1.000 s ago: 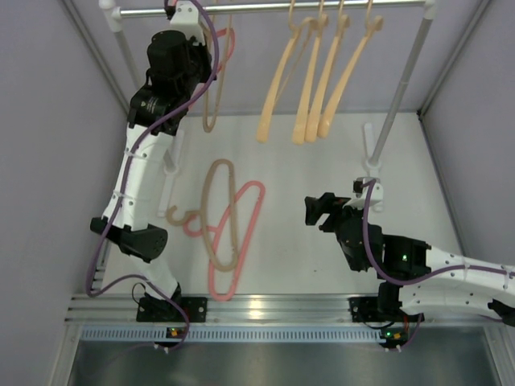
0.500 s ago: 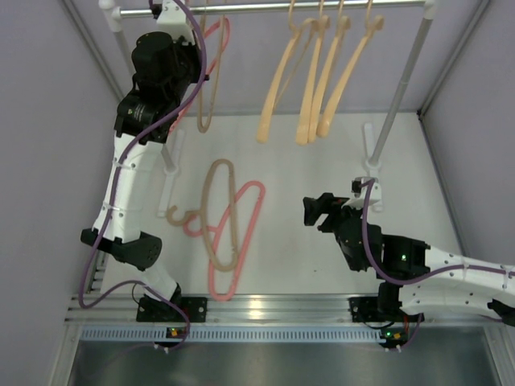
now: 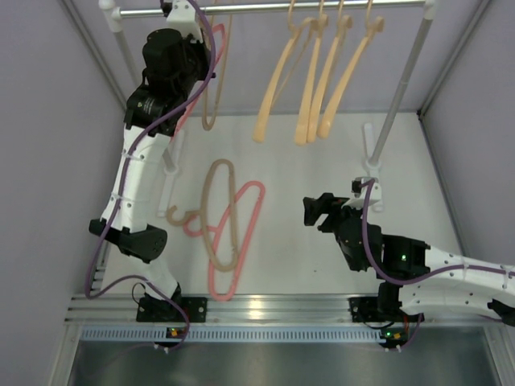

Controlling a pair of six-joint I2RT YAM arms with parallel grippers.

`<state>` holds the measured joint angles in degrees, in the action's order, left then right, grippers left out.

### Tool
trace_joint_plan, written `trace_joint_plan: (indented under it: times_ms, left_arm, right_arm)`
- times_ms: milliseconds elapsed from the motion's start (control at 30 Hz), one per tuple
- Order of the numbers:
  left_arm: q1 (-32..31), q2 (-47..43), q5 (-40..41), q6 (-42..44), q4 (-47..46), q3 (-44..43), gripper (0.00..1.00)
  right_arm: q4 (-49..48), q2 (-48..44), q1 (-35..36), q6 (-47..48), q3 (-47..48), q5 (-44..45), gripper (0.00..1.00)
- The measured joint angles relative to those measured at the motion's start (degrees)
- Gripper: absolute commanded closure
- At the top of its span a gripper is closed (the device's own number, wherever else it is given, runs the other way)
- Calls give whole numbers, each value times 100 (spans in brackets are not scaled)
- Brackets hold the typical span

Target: Organize the hangers

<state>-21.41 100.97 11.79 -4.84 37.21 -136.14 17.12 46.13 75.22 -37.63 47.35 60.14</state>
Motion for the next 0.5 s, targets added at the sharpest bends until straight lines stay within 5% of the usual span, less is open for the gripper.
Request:
trace_joint_plan:
  times_ms: [333,500]
  left_arm:
    - [0,282,-46,0,-74,-81,85]
    - [0,269,-46,2,-122,-28,70]
  right_arm:
    - [0,-55,0,2,-4,31,26]
    - [0,-52,0,4,-4,44,26]
